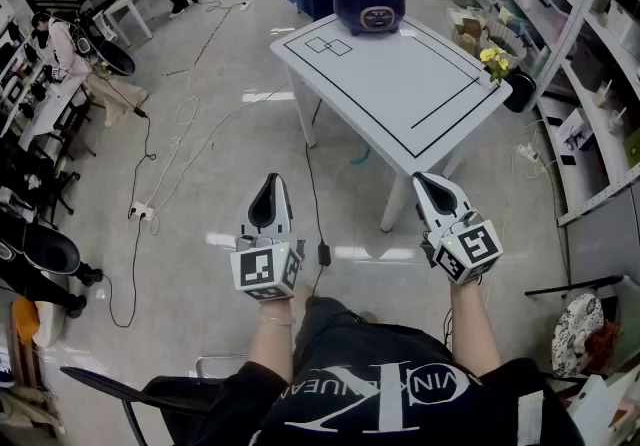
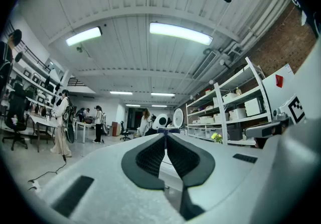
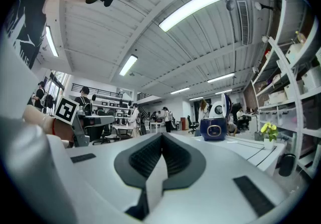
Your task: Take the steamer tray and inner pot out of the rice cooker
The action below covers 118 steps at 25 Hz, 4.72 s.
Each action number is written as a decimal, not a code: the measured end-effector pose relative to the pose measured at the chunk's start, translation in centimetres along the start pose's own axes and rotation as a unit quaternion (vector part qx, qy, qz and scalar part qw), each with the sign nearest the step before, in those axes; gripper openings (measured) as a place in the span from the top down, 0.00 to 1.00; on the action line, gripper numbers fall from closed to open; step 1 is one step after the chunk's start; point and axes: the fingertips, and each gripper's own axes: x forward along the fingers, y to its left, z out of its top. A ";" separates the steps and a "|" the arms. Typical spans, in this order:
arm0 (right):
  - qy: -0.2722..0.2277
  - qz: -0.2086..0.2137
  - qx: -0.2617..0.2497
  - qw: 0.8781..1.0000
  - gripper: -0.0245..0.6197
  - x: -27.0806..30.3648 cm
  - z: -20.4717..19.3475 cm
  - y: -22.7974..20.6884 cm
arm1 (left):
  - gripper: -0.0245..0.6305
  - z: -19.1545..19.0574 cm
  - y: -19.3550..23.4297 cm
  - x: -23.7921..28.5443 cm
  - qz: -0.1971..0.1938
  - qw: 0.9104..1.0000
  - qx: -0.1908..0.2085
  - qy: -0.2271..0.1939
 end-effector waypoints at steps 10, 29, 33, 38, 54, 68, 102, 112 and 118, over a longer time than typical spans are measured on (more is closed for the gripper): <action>0.006 -0.003 0.005 1.000 0.96 0.0 -0.6 -0.6 | 0.93 -0.8 0.0 0.5 0.007 1.000 -0.007 0.013; 0.008 -0.014 0.046 0.999 0.77 8.5 -1.6 -3.5 | 0.83 -2.1 6.2 5.9 0.027 0.999 -0.014 0.020; 0.017 -0.019 0.054 0.998 0.77 13.0 -1.9 -4.7 | 0.83 -2.5 8.8 10.0 0.018 0.999 -0.018 0.030; 0.018 -0.033 0.061 0.997 0.77 18.3 -1.9 -6.4 | 0.83 -2.9 12.2 15.1 0.010 0.999 -0.017 0.040; 0.008 -0.089 0.061 0.994 0.77 32.7 -2.3 -10.3 | 0.82 -3.8 22.2 29.6 -0.043 0.998 -0.012 0.034; 0.009 -0.115 0.050 0.992 0.76 36.6 -1.7 -12.6 | 0.81 -6.1 23.2 34.9 -0.083 0.995 -0.035 0.045; -0.007 -0.197 0.064 0.978 0.76 50.0 -1.6 -36.0 | 0.81 -9.6 17.6 65.8 -0.189 0.979 -0.045 0.064; -0.006 -0.222 0.067 0.973 0.76 48.1 -1.8 -37.4 | 0.81 -8.7 13.7 68.4 -0.230 0.971 -0.043 0.051; -0.015 -0.226 0.067 0.972 0.77 47.9 -0.8 -38.0 | 0.81 -8.1 12.9 69.0 -0.242 0.968 -0.040 0.050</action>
